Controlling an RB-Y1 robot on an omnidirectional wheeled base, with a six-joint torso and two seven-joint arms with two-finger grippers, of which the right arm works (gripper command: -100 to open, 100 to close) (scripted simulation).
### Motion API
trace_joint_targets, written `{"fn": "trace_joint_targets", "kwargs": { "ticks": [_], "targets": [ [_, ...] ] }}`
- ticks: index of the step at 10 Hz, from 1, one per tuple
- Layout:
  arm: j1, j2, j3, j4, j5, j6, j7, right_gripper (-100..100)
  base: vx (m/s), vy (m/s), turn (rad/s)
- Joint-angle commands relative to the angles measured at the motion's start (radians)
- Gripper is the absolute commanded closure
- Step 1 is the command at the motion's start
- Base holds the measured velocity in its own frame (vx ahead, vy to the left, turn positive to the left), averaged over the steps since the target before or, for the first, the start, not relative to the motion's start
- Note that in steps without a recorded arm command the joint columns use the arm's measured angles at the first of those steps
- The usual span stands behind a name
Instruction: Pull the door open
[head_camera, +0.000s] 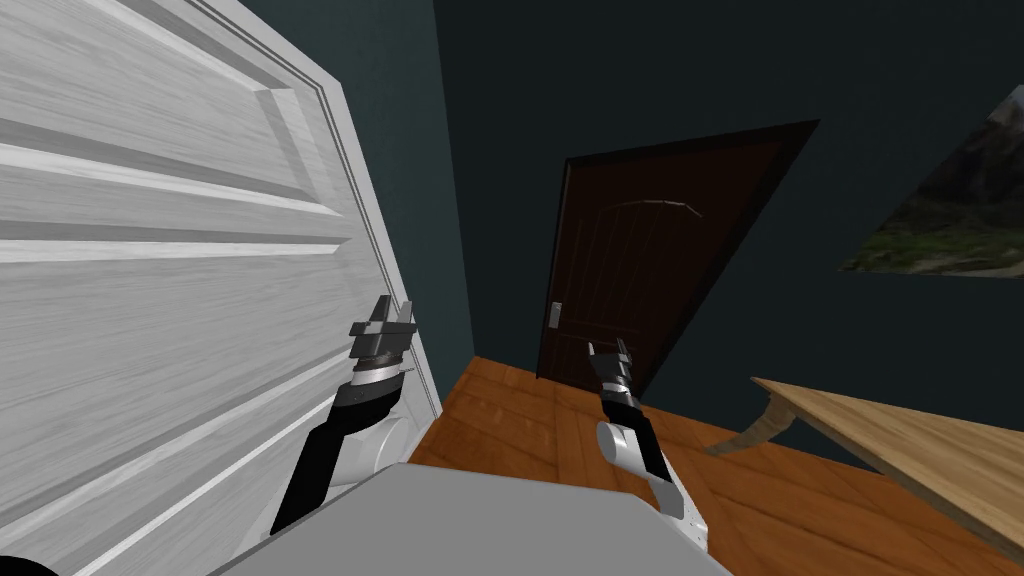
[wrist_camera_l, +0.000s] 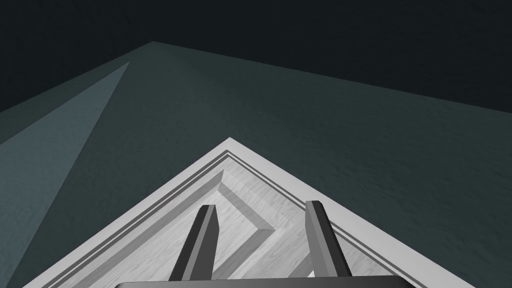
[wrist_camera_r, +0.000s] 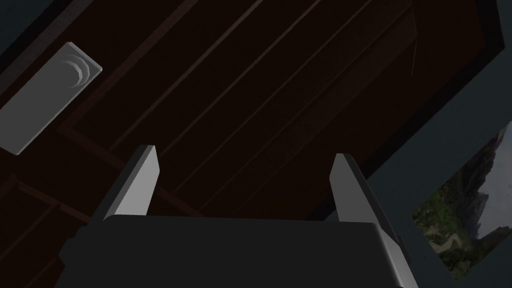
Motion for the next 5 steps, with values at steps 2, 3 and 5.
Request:
{"fn": "trace_joint_targets", "kwargs": {
  "ticks": [2,3,5],
  "targets": [
    [-0.033,0.003,-0.017,0.053,-0.031,0.016,-0.050,-100,0.095,-0.019,0.088],
    [-0.044,0.004,-0.022,0.074,-0.043,0.019,-0.069,-100,0.099,-0.030,0.082],
    [-0.067,0.008,-0.033,0.115,-0.065,0.025,-0.105,-100,0.106,-0.021,0.077]
  ]
}}
